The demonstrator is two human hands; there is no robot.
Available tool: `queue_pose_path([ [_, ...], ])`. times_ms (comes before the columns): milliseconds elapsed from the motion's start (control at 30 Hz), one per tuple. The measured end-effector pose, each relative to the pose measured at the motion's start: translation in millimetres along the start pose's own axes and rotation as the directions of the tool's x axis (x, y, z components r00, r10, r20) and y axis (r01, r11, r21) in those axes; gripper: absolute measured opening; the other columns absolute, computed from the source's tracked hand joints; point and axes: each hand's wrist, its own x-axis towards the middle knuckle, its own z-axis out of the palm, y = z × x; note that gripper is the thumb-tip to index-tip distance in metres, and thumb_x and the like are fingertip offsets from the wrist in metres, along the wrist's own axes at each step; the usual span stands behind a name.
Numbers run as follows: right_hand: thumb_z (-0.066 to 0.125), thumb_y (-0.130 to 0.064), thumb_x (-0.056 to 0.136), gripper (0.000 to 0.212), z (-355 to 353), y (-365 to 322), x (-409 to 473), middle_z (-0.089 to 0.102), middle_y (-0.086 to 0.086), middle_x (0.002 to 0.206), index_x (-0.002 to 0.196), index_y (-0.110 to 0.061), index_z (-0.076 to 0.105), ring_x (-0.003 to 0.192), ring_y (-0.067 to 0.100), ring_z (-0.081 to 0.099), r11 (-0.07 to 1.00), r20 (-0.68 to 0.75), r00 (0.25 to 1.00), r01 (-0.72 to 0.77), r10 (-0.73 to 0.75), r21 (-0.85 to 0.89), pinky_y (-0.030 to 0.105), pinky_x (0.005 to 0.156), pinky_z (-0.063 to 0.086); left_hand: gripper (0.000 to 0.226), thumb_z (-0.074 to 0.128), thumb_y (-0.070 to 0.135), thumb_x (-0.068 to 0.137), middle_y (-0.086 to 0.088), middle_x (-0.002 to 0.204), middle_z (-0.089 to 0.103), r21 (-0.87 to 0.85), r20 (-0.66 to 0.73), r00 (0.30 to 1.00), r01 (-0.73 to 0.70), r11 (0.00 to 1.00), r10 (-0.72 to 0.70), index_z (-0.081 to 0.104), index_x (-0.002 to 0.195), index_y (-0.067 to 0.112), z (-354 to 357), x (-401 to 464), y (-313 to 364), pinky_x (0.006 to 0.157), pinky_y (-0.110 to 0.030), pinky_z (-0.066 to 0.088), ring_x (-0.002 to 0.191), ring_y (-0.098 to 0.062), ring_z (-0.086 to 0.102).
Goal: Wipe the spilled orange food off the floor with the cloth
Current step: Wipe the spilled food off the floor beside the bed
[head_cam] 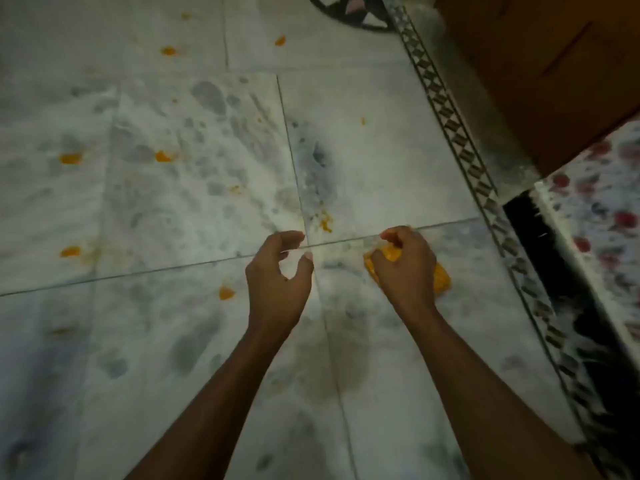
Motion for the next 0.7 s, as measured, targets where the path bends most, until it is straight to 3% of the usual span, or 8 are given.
queue_pose_path([
  [100,0.077,-0.037,0.084,0.057,44,63,17,0.04,0.017,0.154,0.137,-0.024,0.06,0.143,0.044,0.032,0.93,0.053,0.991,-0.097,0.123,-0.353,0.047,0.115,0.031,0.038,0.066,0.025,0.088,0.004,0.12,0.071,0.116,0.073,0.997,-0.033,0.993,0.024,0.069,0.124,0.014,29,2,-77,0.101,-0.031,0.053,0.114,-0.008,0.065],
  [167,0.069,-0.068,0.081,0.078,62,93,23,0.006,0.01,0.17,0.15,-0.048,0.039,0.154,0.045,0.003,0.821,0.032,0.966,-0.199,0.255,-0.534,0.07,0.118,0.017,0.047,0.065,0.026,0.089,-0.001,0.132,0.067,0.165,0.142,0.989,-0.065,0.984,0.042,0.064,0.134,0.012,41,1,-122,0.107,-0.04,0.05,0.125,-0.015,0.062],
  [233,0.059,-0.084,0.079,0.087,74,120,30,-0.009,0.005,0.172,0.154,-0.059,0.023,0.155,0.046,-0.008,0.79,0.028,0.946,-0.254,0.323,-0.558,0.077,0.114,0.013,0.054,0.064,0.026,0.09,-0.005,0.143,0.062,0.202,0.183,0.98,-0.11,0.973,0.073,0.058,0.141,0.011,52,1,-155,0.113,-0.046,0.046,0.135,-0.021,0.056],
  [300,0.053,-0.085,0.081,0.085,85,137,34,-0.005,0.007,0.172,0.155,-0.062,0.017,0.154,0.05,-0.003,0.797,0.023,0.948,-0.254,0.318,-0.548,0.078,0.111,0.016,0.059,0.062,0.029,0.092,-0.008,0.151,0.056,0.265,0.241,0.956,-0.231,0.936,0.168,0.055,0.146,0.008,61,1,-182,0.118,-0.046,0.041,0.142,-0.025,0.05],
  [400,0.057,-0.072,0.084,0.074,103,149,35,0.025,0.017,0.162,0.151,-0.051,0.036,0.145,0.052,0.022,0.758,-0.061,0.977,-0.199,0.206,-0.621,0.073,0.103,0.03,0.067,0.059,0.039,0.091,-0.011,0.154,0.052,0.353,0.335,0.885,-0.437,0.827,0.324,0.053,0.148,0.004,69,-1,-204,0.122,-0.037,0.034,0.146,-0.025,0.045],
  [500,0.063,-0.048,0.082,0.058,115,148,38,0.051,0.021,0.135,0.138,-0.032,0.057,0.119,0.048,0.047,0.758,-0.132,0.99,-0.116,0.04,-0.642,0.061,0.089,0.039,0.062,0.063,0.031,0.092,-0.01,0.153,0.054,0.285,0.26,0.918,-0.369,0.885,0.299,0.053,0.147,0.003,68,5,-203,0.121,-0.035,0.036,0.144,-0.024,0.047],
  [600,0.055,-0.039,0.081,0.049,120,134,20,0.059,0.021,0.117,0.127,-0.021,0.062,0.101,0.047,0.054,0.827,-0.16,0.985,-0.036,-0.065,-0.561,0.055,0.081,0.043,0.053,0.067,0.012,0.088,-0.008,0.147,0.057,0.208,0.149,0.958,-0.272,0.939,0.245,0.058,0.14,0.003,58,-4,-193,0.119,-0.035,0.041,0.139,-0.023,0.052],
  [700,0.054,-0.035,0.083,0.047,134,106,-29,0.063,0.017,0.11,0.126,-0.021,0.066,0.093,0.043,0.058,0.876,-0.114,0.969,0.143,-0.218,-0.46,0.05,0.076,0.047,0.047,0.062,0.002,0.085,-0.009,0.143,0.06,0.268,-0.02,0.975,-0.207,0.941,0.22,0.063,0.132,0.003,30,-19,-191,0.116,-0.04,0.043,0.136,-0.024,0.055],
])
